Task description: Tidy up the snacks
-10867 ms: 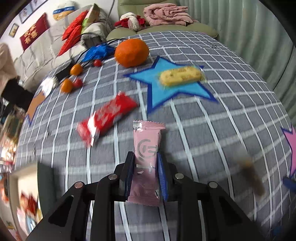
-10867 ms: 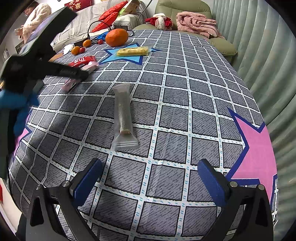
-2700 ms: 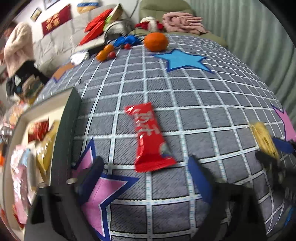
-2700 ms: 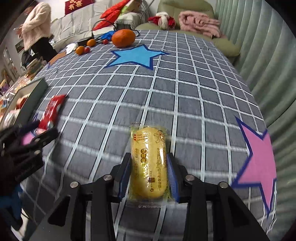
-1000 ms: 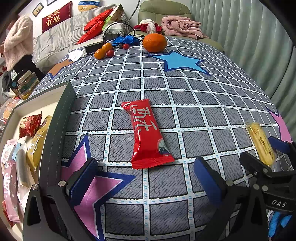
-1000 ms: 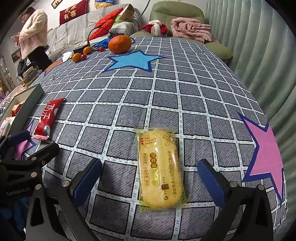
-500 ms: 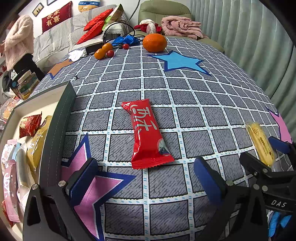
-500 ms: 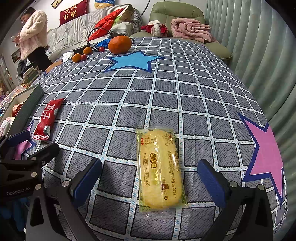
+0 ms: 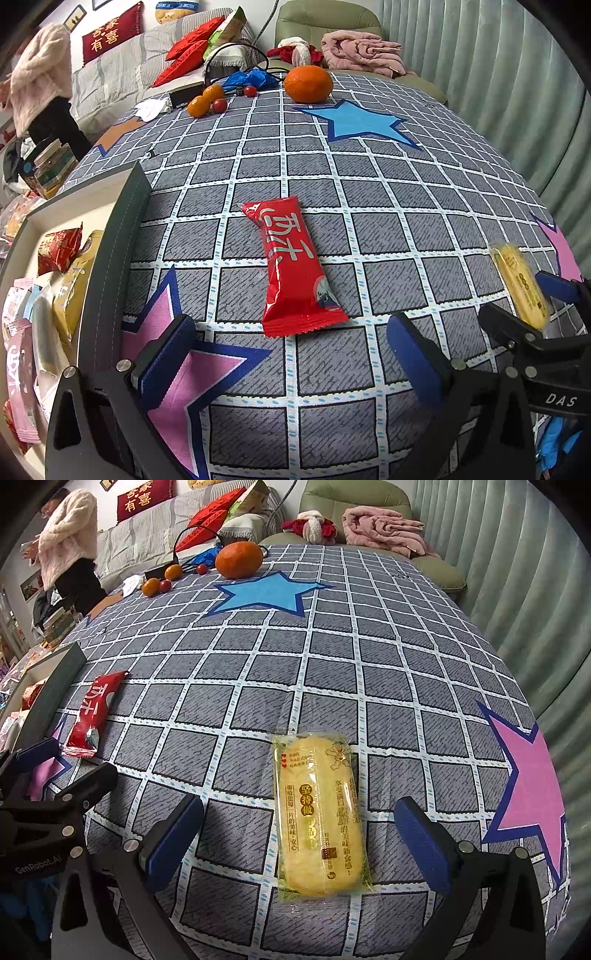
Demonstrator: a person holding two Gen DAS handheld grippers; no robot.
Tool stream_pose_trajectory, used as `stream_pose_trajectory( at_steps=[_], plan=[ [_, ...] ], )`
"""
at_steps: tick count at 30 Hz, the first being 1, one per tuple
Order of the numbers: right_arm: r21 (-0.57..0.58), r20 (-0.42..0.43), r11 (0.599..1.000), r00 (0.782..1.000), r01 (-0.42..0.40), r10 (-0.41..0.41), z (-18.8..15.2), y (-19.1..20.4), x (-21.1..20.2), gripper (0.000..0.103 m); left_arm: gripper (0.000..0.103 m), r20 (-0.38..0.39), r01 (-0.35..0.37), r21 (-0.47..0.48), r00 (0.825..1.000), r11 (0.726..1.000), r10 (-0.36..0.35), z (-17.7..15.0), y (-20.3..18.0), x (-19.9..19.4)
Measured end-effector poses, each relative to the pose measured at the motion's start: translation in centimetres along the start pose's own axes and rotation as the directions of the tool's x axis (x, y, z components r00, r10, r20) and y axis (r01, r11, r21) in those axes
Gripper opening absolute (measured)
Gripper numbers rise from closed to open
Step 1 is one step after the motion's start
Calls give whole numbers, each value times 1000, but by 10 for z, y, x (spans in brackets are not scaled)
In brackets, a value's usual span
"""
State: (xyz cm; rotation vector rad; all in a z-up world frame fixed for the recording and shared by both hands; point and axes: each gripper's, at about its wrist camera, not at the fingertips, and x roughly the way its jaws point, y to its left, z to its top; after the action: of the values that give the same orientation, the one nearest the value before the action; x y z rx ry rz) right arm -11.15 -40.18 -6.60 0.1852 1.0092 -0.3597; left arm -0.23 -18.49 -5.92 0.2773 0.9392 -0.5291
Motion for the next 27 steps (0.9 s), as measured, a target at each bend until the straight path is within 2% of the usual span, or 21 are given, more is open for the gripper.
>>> stream_pose_trajectory(
  at_steps=[7,16,17,19,20,21,23,25,27],
  plan=[
    [-14,-53,1000,999,-12,12,7,0,5,103,103,-19,0,1,1000,1000,0,2,0,2],
    [42,-174,999,984,-17,24,46,-8,28,103,101,-145,11,13,989,1000,-9,29,-5,18],
    [28,-181,1000,983,-10,15,48,-6,29,98,95,-148,21,23,989,1000,-17,30,-7,17],
    [-5,-166,1000,986,-4,3,48,-2,24,77,83,-146,40,45,989,998,-33,30,-11,13],
    [-14,-156,1000,988,-7,5,49,0,21,58,71,-139,51,60,989,997,-43,30,-15,9],
    [-16,-152,1000,988,-8,6,50,0,20,45,55,-135,58,71,990,996,-48,30,-17,7],
    [12,-149,999,988,-35,36,49,-5,19,39,39,-136,67,88,989,994,-55,30,-20,3],
    [67,-145,992,983,-106,114,45,-12,15,39,38,-146,94,79,986,992,-82,28,-17,1],
    [105,-140,983,977,-149,163,42,-17,10,39,38,-146,146,46,980,988,-138,24,-9,-6]
  ],
)
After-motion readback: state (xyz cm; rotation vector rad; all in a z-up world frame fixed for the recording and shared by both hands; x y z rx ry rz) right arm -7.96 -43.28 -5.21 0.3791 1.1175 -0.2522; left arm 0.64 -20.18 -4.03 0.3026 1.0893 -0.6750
